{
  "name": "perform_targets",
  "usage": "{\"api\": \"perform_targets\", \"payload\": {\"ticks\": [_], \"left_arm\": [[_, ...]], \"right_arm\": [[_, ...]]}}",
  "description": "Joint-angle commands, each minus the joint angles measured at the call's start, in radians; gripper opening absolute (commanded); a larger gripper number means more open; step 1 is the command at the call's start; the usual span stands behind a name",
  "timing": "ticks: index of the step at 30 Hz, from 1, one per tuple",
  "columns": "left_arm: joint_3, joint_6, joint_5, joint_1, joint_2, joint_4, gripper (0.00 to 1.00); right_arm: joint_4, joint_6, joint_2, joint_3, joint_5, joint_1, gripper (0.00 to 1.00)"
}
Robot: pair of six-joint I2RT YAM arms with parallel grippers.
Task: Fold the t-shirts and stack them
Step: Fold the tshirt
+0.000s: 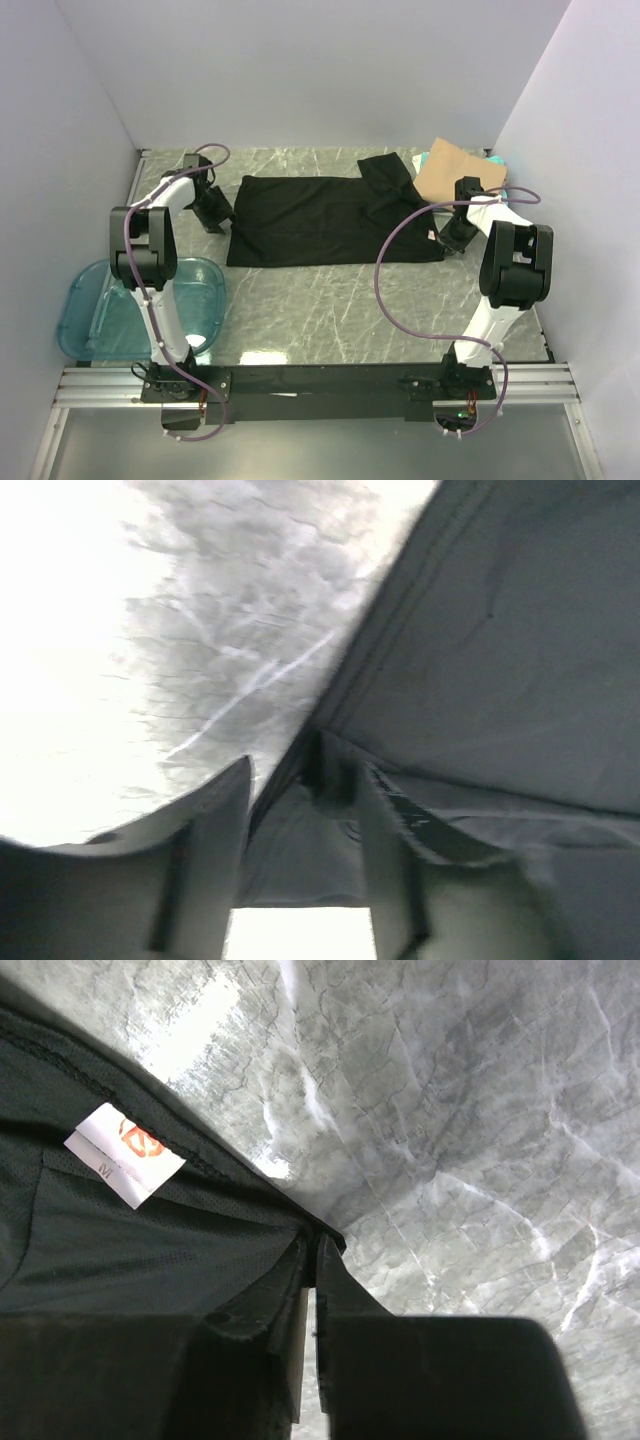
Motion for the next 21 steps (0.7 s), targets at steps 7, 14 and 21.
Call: {"api": "perform_targets", "payload": {"ticks": [7, 14, 21], "left_arm": [[-0.009, 0.031, -0.078, -0.012, -0.149, -0.018, 0.71], [-0.076, 0.021, -0.032, -0.130, -0.244, 0.049, 0.78], [-0.096, -0.010, 0.087, -0.252, -0.185, 0.144, 0.79]], "right_arm": [[-0.017, -0.014, -0.083, 0.054, 0.008, -0.004, 0.40], [-0.051, -0.040, -0.187, 0.087, 0.051, 0.037, 0.51], [0.056, -0.047, -0.220, 0.048, -0.047, 0.123, 0.51]]}}
